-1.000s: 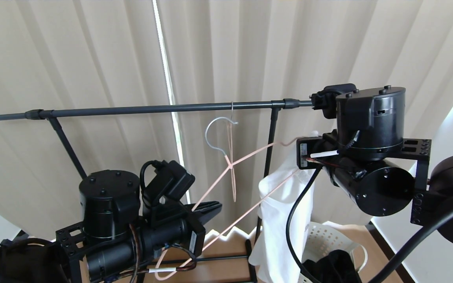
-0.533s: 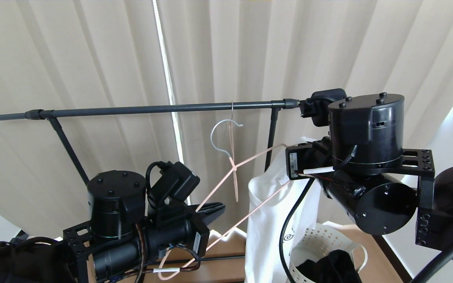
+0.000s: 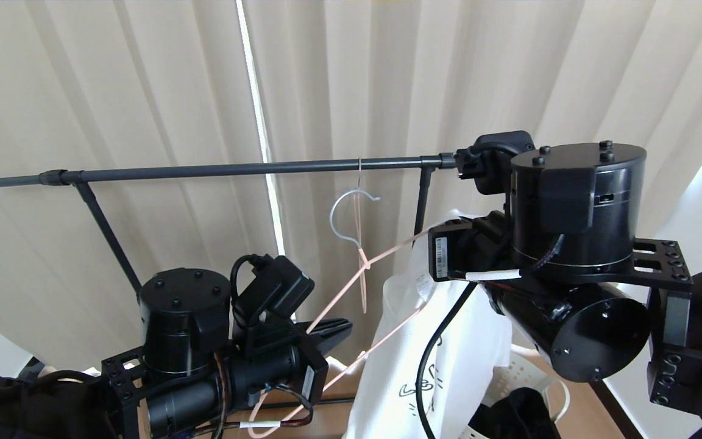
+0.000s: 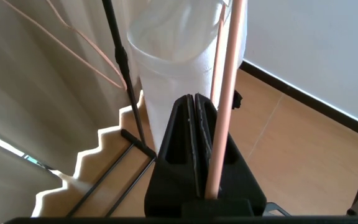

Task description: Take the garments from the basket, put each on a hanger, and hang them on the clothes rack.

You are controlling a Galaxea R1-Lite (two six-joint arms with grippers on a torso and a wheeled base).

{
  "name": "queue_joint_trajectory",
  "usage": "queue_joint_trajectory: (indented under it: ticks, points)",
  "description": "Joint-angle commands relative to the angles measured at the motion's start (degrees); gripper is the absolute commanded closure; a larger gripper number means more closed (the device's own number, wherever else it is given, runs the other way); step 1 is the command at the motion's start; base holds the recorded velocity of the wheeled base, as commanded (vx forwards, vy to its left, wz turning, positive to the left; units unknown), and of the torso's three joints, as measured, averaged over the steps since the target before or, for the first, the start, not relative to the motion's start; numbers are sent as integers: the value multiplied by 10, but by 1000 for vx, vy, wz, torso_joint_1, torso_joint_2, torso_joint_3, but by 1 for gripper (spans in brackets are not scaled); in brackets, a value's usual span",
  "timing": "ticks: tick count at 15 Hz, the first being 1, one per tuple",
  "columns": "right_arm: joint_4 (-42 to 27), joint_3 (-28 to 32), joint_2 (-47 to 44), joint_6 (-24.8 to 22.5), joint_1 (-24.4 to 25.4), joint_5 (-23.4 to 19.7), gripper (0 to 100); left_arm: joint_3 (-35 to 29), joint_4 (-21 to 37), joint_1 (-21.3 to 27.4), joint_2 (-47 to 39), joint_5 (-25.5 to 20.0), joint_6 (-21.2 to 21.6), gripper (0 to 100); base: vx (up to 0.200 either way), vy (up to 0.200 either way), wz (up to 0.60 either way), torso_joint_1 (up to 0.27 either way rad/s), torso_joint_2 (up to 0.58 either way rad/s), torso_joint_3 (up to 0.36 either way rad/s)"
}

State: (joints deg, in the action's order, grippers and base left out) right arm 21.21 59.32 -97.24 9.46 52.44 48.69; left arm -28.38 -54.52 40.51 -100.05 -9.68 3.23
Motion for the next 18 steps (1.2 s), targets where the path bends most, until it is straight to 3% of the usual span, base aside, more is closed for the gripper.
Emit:
queue_joint_trajectory:
  ticks: [1,13,15,18]
  points:
    - [1,-5,2,0,12,-1,100,-2,0,1,-5,0,0,100,0,0,0,0,0,0]
    - [3,-27,20,6,75,-42,100,-9,-14,1,-10,1,0,100,0,0,0,0,0,0]
    - [64,-54,21,0,87,-69,100,-11,-14,1,-11,1,0,100,0,0,0,0,0,0]
    - [168,-97,20,-53,89,-86,100,-7,-14,1,-10,1,1,100,0,0,0,0,0,0]
